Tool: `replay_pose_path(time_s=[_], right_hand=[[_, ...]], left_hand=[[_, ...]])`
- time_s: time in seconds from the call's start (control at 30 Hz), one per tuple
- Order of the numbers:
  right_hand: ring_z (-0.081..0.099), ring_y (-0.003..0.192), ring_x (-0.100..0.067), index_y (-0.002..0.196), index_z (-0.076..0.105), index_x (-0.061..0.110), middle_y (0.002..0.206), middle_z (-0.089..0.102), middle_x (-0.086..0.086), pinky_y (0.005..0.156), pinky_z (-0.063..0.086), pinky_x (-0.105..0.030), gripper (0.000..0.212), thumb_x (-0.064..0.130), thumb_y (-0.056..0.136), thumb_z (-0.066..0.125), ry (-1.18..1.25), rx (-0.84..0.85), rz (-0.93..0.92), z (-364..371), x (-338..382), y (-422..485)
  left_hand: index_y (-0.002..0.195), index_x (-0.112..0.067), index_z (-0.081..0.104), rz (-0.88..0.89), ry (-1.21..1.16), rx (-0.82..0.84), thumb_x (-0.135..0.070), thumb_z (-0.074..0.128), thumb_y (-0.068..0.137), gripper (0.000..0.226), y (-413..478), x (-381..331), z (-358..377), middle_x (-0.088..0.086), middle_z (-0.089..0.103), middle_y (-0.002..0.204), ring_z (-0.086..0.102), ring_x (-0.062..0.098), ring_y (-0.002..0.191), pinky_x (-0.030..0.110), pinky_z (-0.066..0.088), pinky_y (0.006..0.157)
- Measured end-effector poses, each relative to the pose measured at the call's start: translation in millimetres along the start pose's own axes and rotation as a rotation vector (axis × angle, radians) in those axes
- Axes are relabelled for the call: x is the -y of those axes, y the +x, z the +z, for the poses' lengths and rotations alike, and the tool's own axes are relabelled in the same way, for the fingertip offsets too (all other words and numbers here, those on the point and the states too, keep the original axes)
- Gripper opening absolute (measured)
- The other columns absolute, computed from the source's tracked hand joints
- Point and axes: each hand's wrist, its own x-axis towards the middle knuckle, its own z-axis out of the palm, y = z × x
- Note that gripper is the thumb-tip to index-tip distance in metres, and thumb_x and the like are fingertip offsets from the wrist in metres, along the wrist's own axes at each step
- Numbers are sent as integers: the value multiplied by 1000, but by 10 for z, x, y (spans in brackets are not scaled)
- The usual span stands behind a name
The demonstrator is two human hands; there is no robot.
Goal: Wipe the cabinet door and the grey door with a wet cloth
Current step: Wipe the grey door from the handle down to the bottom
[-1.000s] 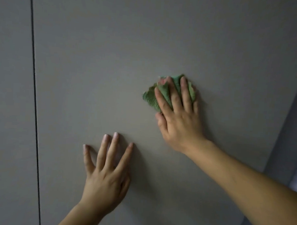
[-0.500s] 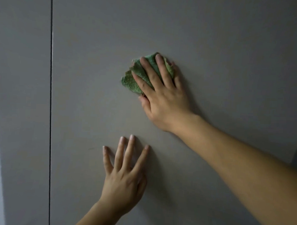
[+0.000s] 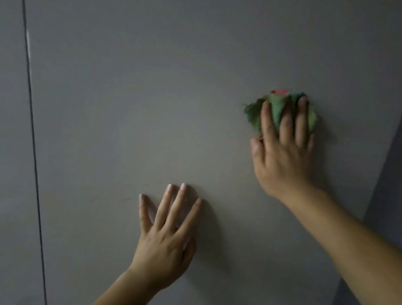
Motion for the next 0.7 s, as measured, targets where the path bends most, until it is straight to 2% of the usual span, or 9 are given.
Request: replay_pose_path(time_s=[0.1,0.17,0.23,0.33,0.4,0.43,0.5,0.63,0.7], right_hand=[[10,154,-44,161,20,24,169,11,-11,123,5,-55,69,44,99,43,-6,49,-270,92,84,-537],[12,155,-39,159,26,28,168,13,-6,124,7,-54,66,44,98,48,-16,91,-421,99,-1,-825],[15,155,-36,157,33,30,168,17,-4,124,11,-53,62,44,99,49,-25,72,-474,91,-196,-788],[17,154,-40,159,27,26,167,18,-9,123,8,-51,63,44,100,42,-16,-10,-231,38,-557,-384],[15,153,-43,160,26,23,167,20,-15,122,13,-56,64,45,100,38,10,-28,-14,6,-718,-215],[13,153,-44,160,25,21,167,19,-17,121,15,-58,65,45,100,38,20,-32,29,12,-729,-243],[12,153,-46,160,24,20,168,15,-16,121,13,-58,68,43,99,41,17,-10,-78,61,-677,-546],[15,154,-39,158,30,25,168,16,-6,123,14,-57,66,45,97,46,-29,121,-468,95,-852,-1182],[16,154,-37,157,30,25,167,18,-6,123,13,-55,64,45,98,44,-72,81,-497,72,-1100,-1019]], left_hand=[[156,-19,42,-7,4,-2,-36,55,85,74,98,-144,14,18,19,168,13,40,156,78,10,114],[156,-18,42,5,-2,-13,-37,54,86,73,144,-244,37,19,18,169,13,41,156,77,11,115],[156,-17,41,31,-7,-7,-38,55,85,74,150,-354,73,18,18,169,13,41,156,76,13,115],[155,-18,42,41,8,13,-38,56,83,76,152,-483,134,18,19,168,16,41,156,77,15,114],[156,-18,42,13,15,15,-37,54,84,76,157,-545,156,20,20,168,16,43,155,78,15,113],[156,-18,41,-1,13,12,-37,54,84,75,165,-573,157,20,20,168,16,44,155,78,15,113],[155,-19,41,-25,7,9,-37,53,85,74,185,-619,150,22,21,167,16,44,155,79,14,113],[155,-18,41,-63,-5,15,-37,51,86,72,192,-677,127,22,21,167,12,43,156,79,12,113],[154,-16,44,-70,3,19,-36,51,86,70,188,-699,118,23,21,167,13,43,156,80,14,112]])
